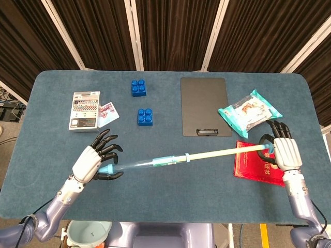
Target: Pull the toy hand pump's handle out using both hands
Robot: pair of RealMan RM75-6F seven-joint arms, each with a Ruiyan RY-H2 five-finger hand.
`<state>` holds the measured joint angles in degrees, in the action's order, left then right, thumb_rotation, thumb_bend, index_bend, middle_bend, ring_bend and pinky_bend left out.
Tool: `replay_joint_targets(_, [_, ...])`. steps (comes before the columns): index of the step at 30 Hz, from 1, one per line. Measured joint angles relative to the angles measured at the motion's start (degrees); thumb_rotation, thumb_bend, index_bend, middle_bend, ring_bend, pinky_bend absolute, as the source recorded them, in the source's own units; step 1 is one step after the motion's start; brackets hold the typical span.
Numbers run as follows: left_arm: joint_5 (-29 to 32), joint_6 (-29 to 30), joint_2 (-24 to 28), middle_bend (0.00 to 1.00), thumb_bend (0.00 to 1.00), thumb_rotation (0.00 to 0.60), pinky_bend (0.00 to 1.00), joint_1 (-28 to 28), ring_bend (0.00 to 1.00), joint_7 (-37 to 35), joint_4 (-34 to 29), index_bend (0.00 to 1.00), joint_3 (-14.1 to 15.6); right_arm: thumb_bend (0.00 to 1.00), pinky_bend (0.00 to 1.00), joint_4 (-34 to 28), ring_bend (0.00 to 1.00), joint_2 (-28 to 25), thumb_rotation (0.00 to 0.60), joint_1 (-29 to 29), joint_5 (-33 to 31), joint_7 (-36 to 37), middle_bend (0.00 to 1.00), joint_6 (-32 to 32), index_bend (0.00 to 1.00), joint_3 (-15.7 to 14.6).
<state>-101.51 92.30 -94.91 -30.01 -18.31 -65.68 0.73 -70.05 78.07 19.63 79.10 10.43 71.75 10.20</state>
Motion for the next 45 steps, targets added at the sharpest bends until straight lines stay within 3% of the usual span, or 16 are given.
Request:
replay_joint_targets(26, [-1.99, 1.51, 1.57, 0.37, 0.4, 0.6, 0.03, 1.49, 0.13, 1.9, -2.64, 0.75, 0.67, 0.4, 0.0, 4.32, 0.0, -0.33, 0.6, 1.46, -3.86, 1.58, 0.11, -3.38, 0.71, 2.26])
replay_joint_targets(35, [-1.58, 0.55, 0.99, 0.33, 0.25, 0.6, 0.03, 1.1, 0.13, -0.24, -0.23, 0.44, 0.35, 0.31, 0.0, 5.29, 0.0, -0.17, 0.6, 1.43, -4.71, 1.07, 0.07, -5.26, 0.6, 1.57])
replay_joint_targets(45, [2.14, -2.78, 0.29, 0.33, 0.24, 0.6, 0.03, 1.47, 0.13, -9.16, 6.96, 0.41, 0.49, 0.3, 0.0, 8.12, 0.0, 1.44, 0.6, 1.66, -8.48, -2.25, 0.05, -10.16, 0.57, 0.99])
